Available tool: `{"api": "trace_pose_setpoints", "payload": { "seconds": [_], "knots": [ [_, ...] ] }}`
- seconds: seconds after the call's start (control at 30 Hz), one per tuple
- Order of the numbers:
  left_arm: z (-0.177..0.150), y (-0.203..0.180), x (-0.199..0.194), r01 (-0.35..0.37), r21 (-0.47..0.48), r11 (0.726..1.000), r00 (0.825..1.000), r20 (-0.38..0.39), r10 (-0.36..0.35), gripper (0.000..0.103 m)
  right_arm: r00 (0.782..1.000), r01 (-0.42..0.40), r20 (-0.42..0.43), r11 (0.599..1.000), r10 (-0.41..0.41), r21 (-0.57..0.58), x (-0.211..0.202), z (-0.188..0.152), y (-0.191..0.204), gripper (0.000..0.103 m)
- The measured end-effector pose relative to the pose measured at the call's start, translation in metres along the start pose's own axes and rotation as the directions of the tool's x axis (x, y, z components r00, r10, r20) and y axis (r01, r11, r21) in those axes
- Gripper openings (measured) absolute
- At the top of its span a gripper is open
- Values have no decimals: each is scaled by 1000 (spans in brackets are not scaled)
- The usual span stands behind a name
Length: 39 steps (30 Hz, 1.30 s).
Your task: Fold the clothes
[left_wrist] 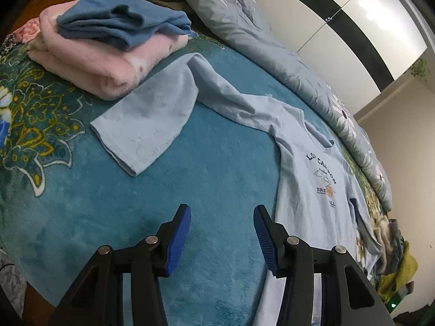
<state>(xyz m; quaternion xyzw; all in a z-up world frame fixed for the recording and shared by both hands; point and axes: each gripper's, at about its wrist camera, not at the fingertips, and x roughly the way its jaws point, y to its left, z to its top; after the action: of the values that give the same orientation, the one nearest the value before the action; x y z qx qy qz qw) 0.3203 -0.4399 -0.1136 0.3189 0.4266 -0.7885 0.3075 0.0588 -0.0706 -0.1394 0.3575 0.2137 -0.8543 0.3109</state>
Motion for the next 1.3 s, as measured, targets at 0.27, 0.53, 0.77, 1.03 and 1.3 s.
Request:
{"api": "trace_pose_setpoints", "payload": {
  "seconds": [0.27,0.53,0.77,1.03,1.3],
  "knots": [
    [-3,-6,3,5,8,1000,1000,-11,-4,52,995,-46,96,877,0,478,-28,-5,-110,35],
    [-6,-12,2,-1,19,1000,1000,-30,1,52,998,-52,57,755,20,654,22,5,-188,38],
    [-9,-17,-4,-8,43,999,999,-36,10,52,997,-76,18,879,76,471,54,57,-183,42],
    [-10,-13,-6,-3,22,1000,999,-43,4,52,999,-23,49,937,6,348,36,84,-170,6],
    [-14,-8,0,0,6,1000,998,-56,0,52,965,164,209,987,-159,-2,-9,82,-95,6]
  ]
}}
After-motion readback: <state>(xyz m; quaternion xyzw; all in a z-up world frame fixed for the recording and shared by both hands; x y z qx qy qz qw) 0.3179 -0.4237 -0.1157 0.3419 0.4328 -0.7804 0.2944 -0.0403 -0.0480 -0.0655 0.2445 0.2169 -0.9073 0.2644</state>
